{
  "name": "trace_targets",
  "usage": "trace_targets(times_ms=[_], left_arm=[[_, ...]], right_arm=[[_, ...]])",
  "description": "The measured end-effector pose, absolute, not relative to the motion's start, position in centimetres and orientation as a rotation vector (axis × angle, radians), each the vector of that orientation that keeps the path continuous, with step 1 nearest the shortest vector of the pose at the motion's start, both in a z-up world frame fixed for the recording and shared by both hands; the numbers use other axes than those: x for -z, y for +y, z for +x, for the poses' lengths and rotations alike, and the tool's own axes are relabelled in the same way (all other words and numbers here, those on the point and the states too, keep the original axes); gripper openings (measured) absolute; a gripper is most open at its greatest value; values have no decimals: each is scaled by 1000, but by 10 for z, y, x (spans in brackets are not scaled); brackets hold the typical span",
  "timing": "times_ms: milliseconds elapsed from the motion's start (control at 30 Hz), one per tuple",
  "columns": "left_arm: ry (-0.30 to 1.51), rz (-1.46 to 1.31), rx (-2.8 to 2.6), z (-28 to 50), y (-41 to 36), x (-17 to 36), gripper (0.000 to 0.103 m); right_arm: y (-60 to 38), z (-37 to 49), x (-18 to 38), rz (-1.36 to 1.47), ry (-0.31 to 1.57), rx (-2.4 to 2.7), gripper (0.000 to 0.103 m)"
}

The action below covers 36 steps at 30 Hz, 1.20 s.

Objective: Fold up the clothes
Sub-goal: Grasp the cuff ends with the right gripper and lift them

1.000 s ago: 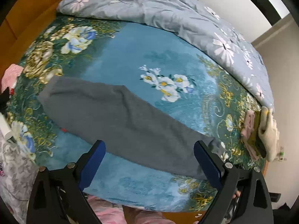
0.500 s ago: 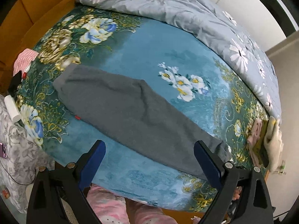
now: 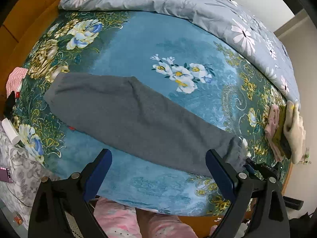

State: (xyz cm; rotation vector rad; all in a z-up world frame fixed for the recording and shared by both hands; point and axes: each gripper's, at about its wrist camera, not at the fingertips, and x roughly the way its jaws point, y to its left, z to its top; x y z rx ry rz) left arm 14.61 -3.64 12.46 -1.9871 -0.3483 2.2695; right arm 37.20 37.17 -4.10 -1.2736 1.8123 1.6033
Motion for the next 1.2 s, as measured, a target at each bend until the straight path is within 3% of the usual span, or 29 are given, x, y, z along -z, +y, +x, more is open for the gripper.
trace_targets(times_ms=[200,233,367,567,833,1200], left_arm=[[-368,-2012,-2277,146,-44,-124,96],[-370,-2014,-2274,146,-44,-123,96],[-381,-2023,-2265,144,-44,-121,96],[-360,-2018,-2242,143,-36,-118,96],[-341,-2066,-2208,147,-31,-107,96],[-328,-2075,-2205,148,-26,-107,95]], right_arm=[[373,368,63,-1299,1799,-1509,22],[371,366,59,-1296,1780,-1524,17],[364,355,32,-1351,1692,-1620,7],[370,386,-42,-1085,1739,-1963,6],[371,450,53,-1232,1720,-1603,6],[384,446,45,-1269,1617,-1682,10]])
